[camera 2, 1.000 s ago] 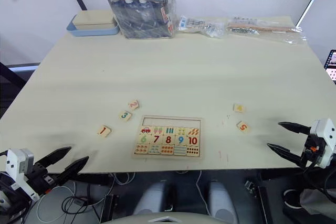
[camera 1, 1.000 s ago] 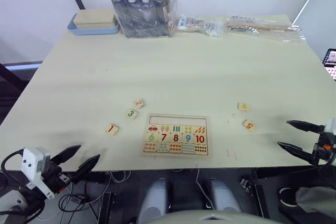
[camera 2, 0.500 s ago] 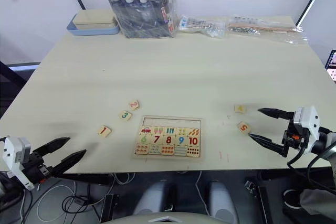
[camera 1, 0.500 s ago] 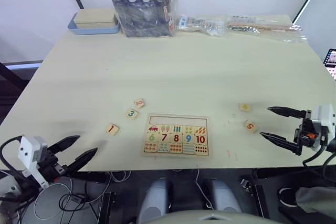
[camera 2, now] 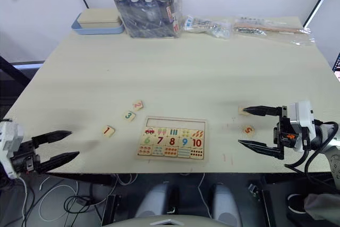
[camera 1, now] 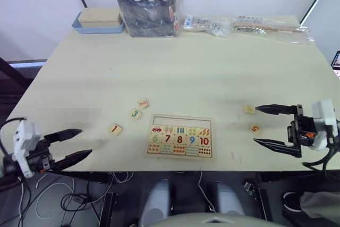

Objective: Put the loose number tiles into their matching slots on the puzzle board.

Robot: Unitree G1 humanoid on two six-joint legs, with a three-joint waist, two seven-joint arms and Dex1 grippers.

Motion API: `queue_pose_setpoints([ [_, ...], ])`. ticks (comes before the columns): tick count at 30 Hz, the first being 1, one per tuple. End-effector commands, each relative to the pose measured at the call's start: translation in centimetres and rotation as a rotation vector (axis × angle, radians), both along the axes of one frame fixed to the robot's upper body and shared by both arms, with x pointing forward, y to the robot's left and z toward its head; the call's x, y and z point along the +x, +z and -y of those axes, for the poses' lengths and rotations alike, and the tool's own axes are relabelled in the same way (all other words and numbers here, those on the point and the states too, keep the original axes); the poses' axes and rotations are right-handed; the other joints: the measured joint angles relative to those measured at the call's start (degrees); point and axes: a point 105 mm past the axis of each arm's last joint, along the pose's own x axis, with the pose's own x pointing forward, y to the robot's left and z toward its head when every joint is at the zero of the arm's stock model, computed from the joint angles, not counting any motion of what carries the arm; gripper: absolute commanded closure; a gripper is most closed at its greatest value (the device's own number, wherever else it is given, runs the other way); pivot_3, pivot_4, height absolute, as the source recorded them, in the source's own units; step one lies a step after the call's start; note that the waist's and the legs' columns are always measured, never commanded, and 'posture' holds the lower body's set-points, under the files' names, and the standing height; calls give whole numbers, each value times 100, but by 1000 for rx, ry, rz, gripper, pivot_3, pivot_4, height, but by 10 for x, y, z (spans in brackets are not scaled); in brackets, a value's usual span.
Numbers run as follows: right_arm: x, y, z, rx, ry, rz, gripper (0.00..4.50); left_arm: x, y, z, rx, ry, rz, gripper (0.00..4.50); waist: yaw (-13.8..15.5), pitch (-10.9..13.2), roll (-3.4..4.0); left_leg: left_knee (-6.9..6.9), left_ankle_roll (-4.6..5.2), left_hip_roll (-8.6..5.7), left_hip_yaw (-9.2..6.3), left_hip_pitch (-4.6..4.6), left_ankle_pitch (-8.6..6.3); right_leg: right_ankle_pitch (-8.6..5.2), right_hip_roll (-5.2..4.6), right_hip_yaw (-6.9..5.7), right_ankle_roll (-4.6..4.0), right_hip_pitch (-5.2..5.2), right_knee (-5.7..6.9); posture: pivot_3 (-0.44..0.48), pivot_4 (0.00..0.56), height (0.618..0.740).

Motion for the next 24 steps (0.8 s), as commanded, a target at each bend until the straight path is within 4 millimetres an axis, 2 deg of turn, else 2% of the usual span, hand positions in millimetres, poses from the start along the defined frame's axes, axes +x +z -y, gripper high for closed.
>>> queue_pose_setpoints([
  [1,-1,9,-3,1,5,48,0,10,6,5,34,-68,-14,29,-17,2,4,0,0,0,1,0,0,0,0,-4,0,0,0,0,150,740],
  [9,-7,9,-7,12,-21,54,0,35,5,16,57,10,9,29,-45,7,7,-5,1,2,14,-5,-2,1,38,-4,5,3,-12,0,150,740],
  [24,-9,9,-11,33,-24,60,0,29,-14,59,87,206,-17,29,-29,8,6,2,0,2,6,-1,-1,9,32,-3,18,8,-12,0,150,740],
])
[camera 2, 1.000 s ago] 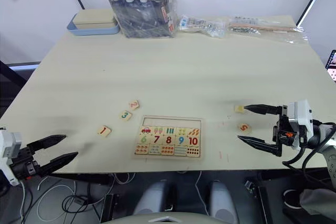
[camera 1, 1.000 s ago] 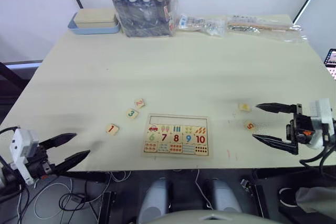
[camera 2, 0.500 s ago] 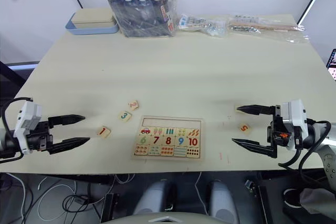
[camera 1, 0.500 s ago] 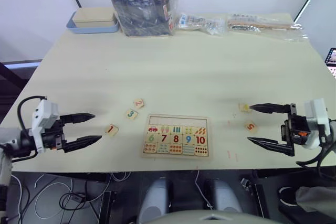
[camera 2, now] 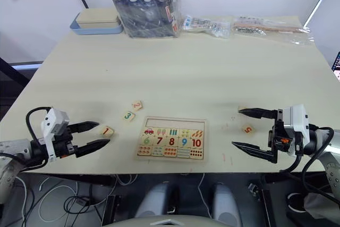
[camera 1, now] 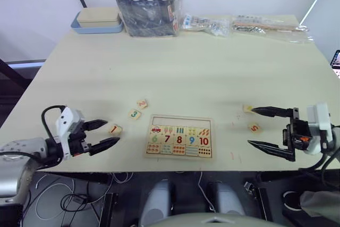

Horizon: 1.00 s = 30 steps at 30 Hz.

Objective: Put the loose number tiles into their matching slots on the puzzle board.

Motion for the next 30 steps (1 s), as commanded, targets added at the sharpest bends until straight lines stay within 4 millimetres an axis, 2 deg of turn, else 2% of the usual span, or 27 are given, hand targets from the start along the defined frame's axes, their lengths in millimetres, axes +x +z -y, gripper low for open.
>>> queue_pose_setpoints([
  [1,-2,11,-2,9,24,52,0,0,6,11,34,26,35,29,-2,0,0,0,0,0,0,0,0,0,0,0,0,0,0,0,150,740],
  [9,2,10,-1,7,34,57,0,5,9,3,53,135,31,29,-2,0,0,0,0,0,-1,2,0,0,7,0,0,1,-1,0,150,740],
  [24,-1,7,1,0,24,67,0,3,-17,14,59,302,-31,29,6,1,0,0,0,-1,-1,4,0,1,8,2,-1,4,-3,0,150,740],
  [25,-1,7,1,-1,22,69,0,2,-20,16,57,308,-35,560,6,0,0,0,0,-1,-1,4,0,1,8,2,-1,4,-3,0,150,740],
  [28,0,7,2,-1,18,71,0,-4,-27,23,53,322,-47,1762,1,0,0,0,0,-1,1,5,0,1,8,4,-1,4,-3,0,150,740],
  [30,0,6,3,-1,18,70,0,-7,-30,25,51,347,-49,2785,7,0,1,0,0,-2,1,6,0,1,4,5,-1,6,-4,0,150,740],
])
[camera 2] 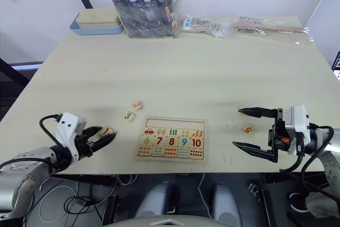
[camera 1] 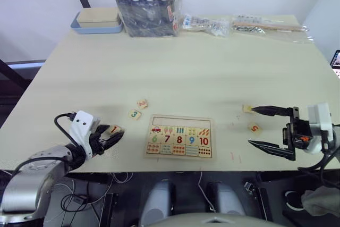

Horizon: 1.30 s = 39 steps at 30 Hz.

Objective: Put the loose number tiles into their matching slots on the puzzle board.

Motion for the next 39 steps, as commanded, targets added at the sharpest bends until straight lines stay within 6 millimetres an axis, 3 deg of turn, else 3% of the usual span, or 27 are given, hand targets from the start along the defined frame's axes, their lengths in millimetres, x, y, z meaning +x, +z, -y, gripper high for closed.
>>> queue_pose_setpoints([
  [1,-1,6,2,1,-3,38,0,-7,-8,8,2,18,-19,2923,6,0,0,0,0,0,-1,0,0,0,0,-1,0,1,0,0,150,740],
  [11,1,6,2,4,33,16,0,-21,11,31,-98,288,126,2974,10,1,-3,2,1,-2,-9,5,0,1,-15,-3,-1,16,-4,0,150,740],
  [15,-3,9,1,0,74,36,0,-29,10,48,-142,397,109,2974,9,1,-3,2,1,-3,-14,5,0,0,-6,-8,-1,18,-4,0,150,740],
  [22,-13,19,1,42,127,50,0,-32,-2,57,-167,476,61,2974,8,1,-7,7,3,-4,-19,7,-1,0,16,-1,-1,24,-7,0,150,740],
  [28,-16,15,2,34,146,23,0,-39,12,57,-199,475,102,95,3,2,-7,6,3,-4,-20,7,-1,0,20,1,-1,24,-7,0,150,740],
  [32,-14,14,-1,51,150,14,0,-46,25,45,-194,393,129,22,0,3,-9,6,3,-1,-20,7,-1,-1,23,2,-2,23,-8,0,150,740],
  [39,-15,15,-7,72,147,-25,0,-50,57,15,-124,-189,67,22,19,4,9,7,1,2,-28,5,-1,-2,33,1,-5,16,-9,0,150,740],
])
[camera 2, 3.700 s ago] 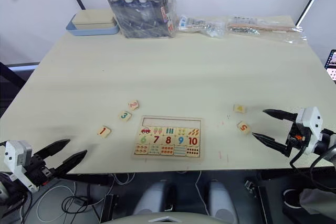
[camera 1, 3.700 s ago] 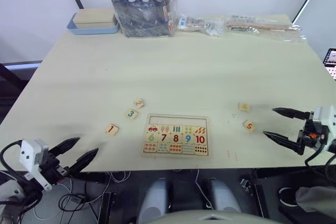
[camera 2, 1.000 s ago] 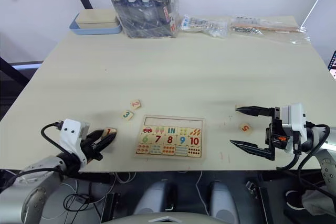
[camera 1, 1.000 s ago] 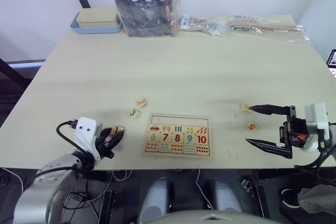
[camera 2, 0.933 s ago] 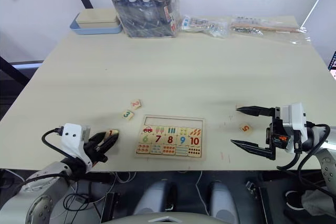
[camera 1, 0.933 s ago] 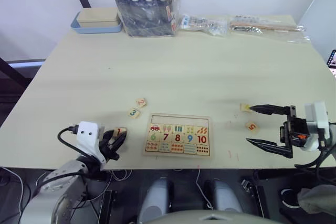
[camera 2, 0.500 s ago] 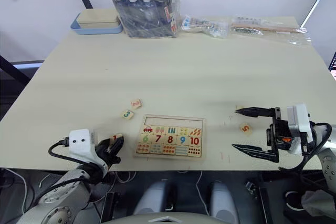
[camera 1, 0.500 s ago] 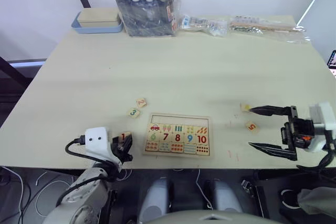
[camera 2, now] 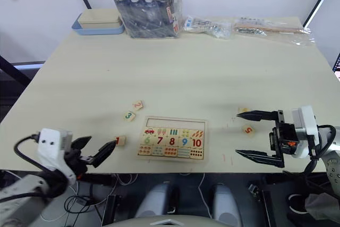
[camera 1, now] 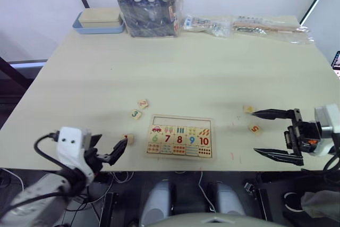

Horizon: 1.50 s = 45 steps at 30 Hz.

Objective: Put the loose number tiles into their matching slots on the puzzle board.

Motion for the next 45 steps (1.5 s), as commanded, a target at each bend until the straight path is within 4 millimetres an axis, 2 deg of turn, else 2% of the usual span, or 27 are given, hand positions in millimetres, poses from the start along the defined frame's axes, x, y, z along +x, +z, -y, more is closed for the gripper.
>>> queue_pose_setpoints([
  [1,-5,9,-5,14,14,21,0,1,17,-12,-5,-285,5,22,0,2,2,-1,0,0,1,-1,0,0,0,0,0,-1,-2,0,150,740],
  [5,-10,12,-5,18,4,11,0,6,25,-30,49,-553,-55,22,5,8,9,-3,-1,2,7,-4,-1,-1,-1,-1,1,-6,-4,0,150,740],
  [10,-15,12,-5,12,-17,11,0,20,16,-53,185,-773,-110,22,-17,14,17,-8,0,0,26,-10,-1,0,-14,1,2,-17,-9,0,150,740],
  [12,-16,13,-5,8,-19,13,0,29,9,-55,234,-844,-116,22,-23,16,15,-10,0,1,28,-16,-1,1,-14,1,2,-23,-9,0,150,740],
  [16,-19,15,-6,5,-29,17,0,47,-6,-45,291,-943,-101,22,-12,17,14,-10,0,4,27,-18,-1,2,-11,-1,3,-24,-8,0,150,740],
  [23,-21,13,-5,-6,-41,15,0,58,-23,-35,319,-994,-100,22,-29,18,3,-9,0,5,30,-21,-1,3,-8,3,4,-21,-7,0,150,740],
  [26,-21,12,-5,-7,-44,14,0,61,-29,-35,348,-988,-92,688,-25,18,3,-8,1,6,28,-20,-1,3,-7,2,5,-21,-5,0,150,740],
  [39,-17,6,-4,-3,-60,31,0,64,-38,-33,361,-943,-41,688,-13,18,3,-4,1,6,26,-13,-1,5,-8,2,9,-17,-2,0,150,740],
  [42,-17,5,-4,-2,-62,34,0,65,-38,-34,371,-939,-27,1541,-17,17,3,-4,1,6,27,-12,-1,5,-8,2,10,-17,-2,0,150,740],
  [43,-16,5,-4,-2,-62,34,0,66,-38,-35,375,-939,-25,2012,-21,17,3,-4,1,6,27,-12,-1,5,-8,2,10,-17,-2,0,150,740],
  [45,-16,5,-3,-2,-63,35,0,66,-39,-36,384,-943,-24,2012,-23,17,3,-4,1,6,27,-13,-1,5,-8,2,10,-17,-2,0,150,740],
])
